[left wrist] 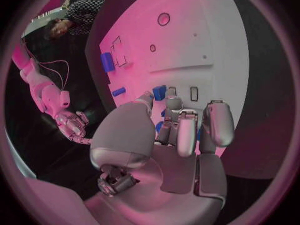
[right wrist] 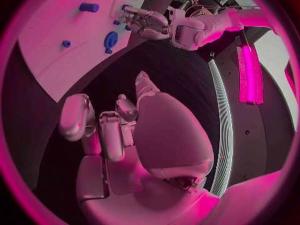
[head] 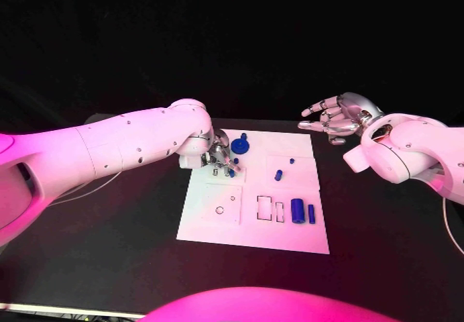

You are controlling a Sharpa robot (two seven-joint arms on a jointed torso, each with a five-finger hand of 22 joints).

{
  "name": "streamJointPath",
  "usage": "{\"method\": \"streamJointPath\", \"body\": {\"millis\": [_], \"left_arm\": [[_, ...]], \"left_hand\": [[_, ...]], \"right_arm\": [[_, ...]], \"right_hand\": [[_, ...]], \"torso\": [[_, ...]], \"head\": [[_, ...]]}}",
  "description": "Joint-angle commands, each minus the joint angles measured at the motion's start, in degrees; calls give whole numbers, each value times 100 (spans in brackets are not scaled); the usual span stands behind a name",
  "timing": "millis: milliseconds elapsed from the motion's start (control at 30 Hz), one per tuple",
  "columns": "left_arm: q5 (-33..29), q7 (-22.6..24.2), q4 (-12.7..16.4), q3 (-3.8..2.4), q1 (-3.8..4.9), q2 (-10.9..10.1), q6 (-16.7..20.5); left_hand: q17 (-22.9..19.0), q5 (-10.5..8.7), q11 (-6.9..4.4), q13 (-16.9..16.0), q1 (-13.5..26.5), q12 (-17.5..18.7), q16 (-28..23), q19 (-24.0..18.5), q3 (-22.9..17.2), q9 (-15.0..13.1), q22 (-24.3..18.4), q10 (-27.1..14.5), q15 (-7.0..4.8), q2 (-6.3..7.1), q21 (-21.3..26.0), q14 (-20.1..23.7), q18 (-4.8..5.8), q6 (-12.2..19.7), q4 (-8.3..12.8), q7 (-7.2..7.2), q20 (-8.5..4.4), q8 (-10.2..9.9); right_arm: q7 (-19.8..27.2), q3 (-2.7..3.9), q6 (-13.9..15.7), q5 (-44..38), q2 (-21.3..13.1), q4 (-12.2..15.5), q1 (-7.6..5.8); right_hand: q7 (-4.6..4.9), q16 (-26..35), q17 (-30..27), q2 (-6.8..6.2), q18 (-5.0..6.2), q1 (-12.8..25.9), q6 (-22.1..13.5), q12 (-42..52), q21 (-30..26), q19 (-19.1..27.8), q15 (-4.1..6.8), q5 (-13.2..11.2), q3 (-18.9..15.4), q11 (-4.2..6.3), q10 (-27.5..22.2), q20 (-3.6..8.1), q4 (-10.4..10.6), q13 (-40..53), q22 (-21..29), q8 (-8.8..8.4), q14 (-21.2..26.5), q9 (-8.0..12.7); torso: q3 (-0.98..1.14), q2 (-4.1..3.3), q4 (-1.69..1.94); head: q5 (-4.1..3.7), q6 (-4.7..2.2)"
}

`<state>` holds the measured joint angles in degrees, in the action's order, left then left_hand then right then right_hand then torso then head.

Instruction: Assemble the parts on the task board

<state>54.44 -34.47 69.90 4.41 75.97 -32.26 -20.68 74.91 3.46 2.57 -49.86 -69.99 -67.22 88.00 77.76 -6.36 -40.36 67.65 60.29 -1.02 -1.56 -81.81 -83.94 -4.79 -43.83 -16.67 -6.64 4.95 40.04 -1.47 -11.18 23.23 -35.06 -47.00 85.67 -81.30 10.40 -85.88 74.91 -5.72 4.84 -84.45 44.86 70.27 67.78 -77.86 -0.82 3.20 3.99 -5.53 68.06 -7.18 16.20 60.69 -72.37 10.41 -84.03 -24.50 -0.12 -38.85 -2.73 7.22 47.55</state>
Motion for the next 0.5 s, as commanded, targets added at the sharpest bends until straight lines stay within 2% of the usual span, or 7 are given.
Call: {"method": "streamJointPath", "body": {"millis": [33,300,500], "left_arm": [[-99,7,-7,0,-4,22,-84],[-166,26,-10,3,-8,28,-63],[-247,48,-16,3,-9,29,-37]], "left_hand": [[1269,-5,-4,-1,-132,27,-17,-28,-78,-13,11,-21,11,-36,-5,-460,40,38,-1,12,-1,-36],[1263,-5,-8,4,-214,32,-22,-31,-136,-21,8,-28,8,-73,-3,-456,39,38,1,17,-1,-47],[1263,-8,-31,-9,-509,30,-22,-31,-402,-54,20,-17,-11,-153,-6,-457,40,29,4,39,-14,-68]], "right_arm": [[15,3,-101,-65,8,-2,-1],[6,3,-120,-72,16,-10,0],[-5,3,-144,-86,30,-25,0]], "right_hand": [[11,31,532,71,53,1,8,-16,-15,33,-28,-12,32,-1,-30,13,-6,9,-8,32,-357,2],[11,31,532,71,53,1,8,-16,-15,33,-28,-12,32,-1,-30,13,-6,9,-8,32,-357,2],[10,33,528,80,55,-6,10,-16,-22,37,-28,-12,36,0,-31,14,-9,8,-3,37,-357,3]], "torso": [[1,-3,0],[3,-2,-2],[2,0,3]], "head": [[-3,3],[-4,7],[-3,12]]}}
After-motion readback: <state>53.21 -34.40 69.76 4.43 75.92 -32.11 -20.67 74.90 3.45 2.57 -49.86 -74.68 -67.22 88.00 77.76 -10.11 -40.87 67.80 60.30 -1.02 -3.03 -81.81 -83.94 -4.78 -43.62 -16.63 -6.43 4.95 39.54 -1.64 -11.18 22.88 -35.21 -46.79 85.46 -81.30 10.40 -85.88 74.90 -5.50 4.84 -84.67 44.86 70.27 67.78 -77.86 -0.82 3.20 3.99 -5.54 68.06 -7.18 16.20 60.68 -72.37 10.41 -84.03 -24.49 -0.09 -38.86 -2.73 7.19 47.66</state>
